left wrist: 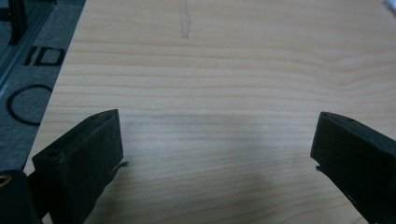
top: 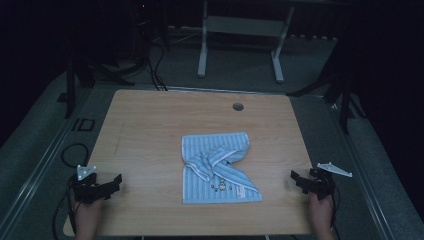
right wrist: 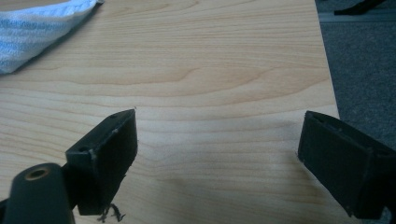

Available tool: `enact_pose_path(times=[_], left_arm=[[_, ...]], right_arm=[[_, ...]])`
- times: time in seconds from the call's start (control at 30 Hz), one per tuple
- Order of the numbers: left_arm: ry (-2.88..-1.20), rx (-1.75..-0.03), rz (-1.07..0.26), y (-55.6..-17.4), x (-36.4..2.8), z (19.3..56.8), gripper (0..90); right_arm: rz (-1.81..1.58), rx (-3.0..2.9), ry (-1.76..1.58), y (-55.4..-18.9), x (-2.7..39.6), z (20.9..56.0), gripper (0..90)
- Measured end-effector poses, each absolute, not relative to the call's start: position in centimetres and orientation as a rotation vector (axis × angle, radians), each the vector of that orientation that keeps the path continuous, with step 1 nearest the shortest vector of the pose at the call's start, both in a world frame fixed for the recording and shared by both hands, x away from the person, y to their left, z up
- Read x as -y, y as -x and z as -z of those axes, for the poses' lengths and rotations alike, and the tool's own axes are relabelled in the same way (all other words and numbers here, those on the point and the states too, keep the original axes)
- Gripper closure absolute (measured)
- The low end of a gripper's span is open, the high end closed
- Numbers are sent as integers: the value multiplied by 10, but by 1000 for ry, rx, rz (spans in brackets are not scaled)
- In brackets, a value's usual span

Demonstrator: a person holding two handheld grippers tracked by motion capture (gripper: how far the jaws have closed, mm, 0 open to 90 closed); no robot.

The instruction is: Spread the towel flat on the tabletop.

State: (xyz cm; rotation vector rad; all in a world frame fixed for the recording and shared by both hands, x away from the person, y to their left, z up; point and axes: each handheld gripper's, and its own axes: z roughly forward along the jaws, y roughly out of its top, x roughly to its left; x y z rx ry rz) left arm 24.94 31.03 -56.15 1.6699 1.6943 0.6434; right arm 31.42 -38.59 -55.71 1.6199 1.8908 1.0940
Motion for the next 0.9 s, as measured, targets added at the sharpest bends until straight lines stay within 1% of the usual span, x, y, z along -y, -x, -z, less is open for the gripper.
enact_pose_path(times=[0.17, 0.23, 0.33, 0.43, 0.5, 0.6, 0.63, 0.7, 0.73, 0.9], left_arm=[[-1710, -1701, -645, -249, -311, 560, 22], [-1750, -1691, -629, -251, -311, 560, 21], [-1781, -1651, -577, -252, -310, 558, 21], [-1880, -1638, -540, -253, -308, 554, 22], [-1921, -1618, -489, -253, -308, 551, 21], [-1996, -1603, -469, -252, -307, 545, 21], [-2006, -1613, -442, -252, -306, 543, 21], [-2032, -1627, -335, -253, -305, 539, 22], [-2055, -1627, -310, -253, -305, 537, 22], [-2211, -1582, -287, -255, -291, 532, 22]], right_arm=[[-1090, -1902, -1589, -312, 385, 556, 116], [-1052, -1929, -1575, -314, 381, 556, 116], [-1027, -1977, -1552, -316, 378, 554, 116], [-1043, -2049, -1523, -317, 378, 550, 115], [-999, -2085, -1492, -317, 377, 545, 123], [-942, -2194, -1495, -318, 377, 534, 134], [-918, -2247, -1509, -319, 377, 532, 135], [-860, -2327, -1497, -319, 374, 528, 124], [-842, -2359, -1485, -318, 373, 527, 122], [-866, -2433, -1437, -315, 365, 520, 120]])
